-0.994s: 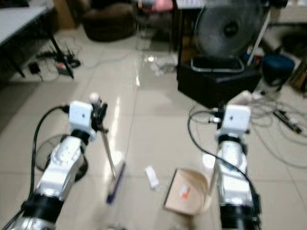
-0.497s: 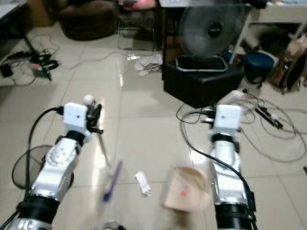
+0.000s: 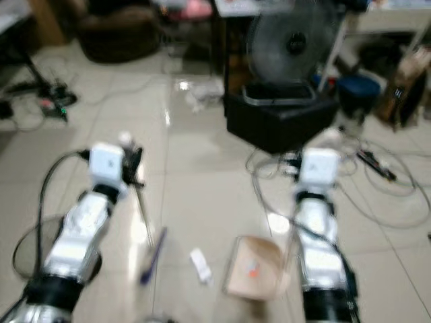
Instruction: Sweep floor
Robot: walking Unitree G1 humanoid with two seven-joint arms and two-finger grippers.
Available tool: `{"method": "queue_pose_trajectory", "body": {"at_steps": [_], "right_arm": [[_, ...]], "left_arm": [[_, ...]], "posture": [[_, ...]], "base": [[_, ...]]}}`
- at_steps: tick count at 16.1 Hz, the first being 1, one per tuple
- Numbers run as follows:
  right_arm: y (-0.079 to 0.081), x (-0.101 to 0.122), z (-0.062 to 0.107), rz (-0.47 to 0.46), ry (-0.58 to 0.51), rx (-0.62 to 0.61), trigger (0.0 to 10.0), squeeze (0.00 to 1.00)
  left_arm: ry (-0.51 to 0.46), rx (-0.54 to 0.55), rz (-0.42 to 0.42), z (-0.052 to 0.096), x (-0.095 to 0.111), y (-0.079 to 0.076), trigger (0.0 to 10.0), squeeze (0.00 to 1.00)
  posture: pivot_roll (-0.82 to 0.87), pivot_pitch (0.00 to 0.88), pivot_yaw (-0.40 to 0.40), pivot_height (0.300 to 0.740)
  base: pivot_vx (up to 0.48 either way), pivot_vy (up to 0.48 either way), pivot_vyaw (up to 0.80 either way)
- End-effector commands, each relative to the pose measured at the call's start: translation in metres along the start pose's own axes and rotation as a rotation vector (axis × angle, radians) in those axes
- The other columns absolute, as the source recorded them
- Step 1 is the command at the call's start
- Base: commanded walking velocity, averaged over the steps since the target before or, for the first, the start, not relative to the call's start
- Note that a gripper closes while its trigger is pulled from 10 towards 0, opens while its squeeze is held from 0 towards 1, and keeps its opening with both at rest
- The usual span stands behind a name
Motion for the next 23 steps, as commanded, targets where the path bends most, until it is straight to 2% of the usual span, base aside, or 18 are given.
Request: {"method": "queue_pose_trajectory", "body": {"at_steps": [1, 7, 8, 12, 15, 18, 21, 23], "right_arm": [[-0.004, 0.013, -0.002, 0.002, -0.056, -0.009, 10.0, 0.00], [-0.007, 0.010, 0.001, 0.014, -0.048, -0.020, 10.0, 0.00], [-0.007, 0.012, 0.001, 0.040, -0.066, -0.010, 10.0, 0.00], [-0.011, 0.010, 0.003, 0.062, -0.068, -0.004, 10.0, 0.00], [-0.019, 0.016, 0.003, 0.059, -0.123, -0.003, 10.0, 0.00], [-0.026, 0.014, -0.003, 0.088, -0.119, 0.017, 10.0, 0.00], [-0.026, 0.013, -0.011, 0.113, -0.130, 0.055, 10.0, 0.00], [-0.011, 0.012, -0.024, 0.115, -0.149, 0.123, 10.0, 0.00]], "left_arm": [[-0.055, -0.002, -0.016, -0.005, 0.014, -0.001, 10.0, 0.00], [-0.056, -0.016, -0.019, -0.005, 0.014, 0.000, 10.0, 0.00], [-0.050, -0.012, -0.022, -0.006, 0.013, 0.000, 10.0, 0.00], [-0.043, 0.002, 0.006, -0.008, 0.009, -0.001, 10.0, 0.00], [-0.022, 0.055, 0.029, -0.009, 0.004, 0.006, 10.0, 0.00], [-0.036, 0.020, 0.019, -0.013, 0.007, 0.000, 10.0, 0.00], [-0.042, 0.025, 0.026, -0.017, 0.009, 0.000, 10.0, 0.00], [-0.045, 0.026, 0.035, -0.019, 0.010, 0.001, 10.0, 0.00]], "posture": [[-0.01, 0.039, 0.066, 0.740], [0.00, 0.062, 0.078, 0.740], [0.00, 0.075, 0.082, 0.740], [0.00, 0.099, 0.088, 0.740], [0.01, 0.136, 0.096, 0.740], [0.03, 0.169, 0.092, 0.740], [0.04, 0.193, 0.093, 0.740], [0.05, 0.215, 0.101, 0.740]], "base": [[0.311, 0.000, 0.00], [0.313, 0.000, 0.00], [0.277, 0.000, 0.00], [0.000, 0.000, 0.00], [0.000, 0.000, 0.00], [0.000, 0.000, 0.00], [0.000, 0.000, 0.00], [0.000, 0.000, 0.00]]}}
Point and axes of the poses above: a point about 5 cm out from each wrist's last joint towards the gripper, its own z axis pointing back from the gripper into the wrist, its own x axis along the axis of the wrist's last joint, y = z × x, the point moved 3 cm from there along -z, pointing out of the wrist towards the gripper, and after that the axes turned 14 degrees about -z, right-handed, at the moved point
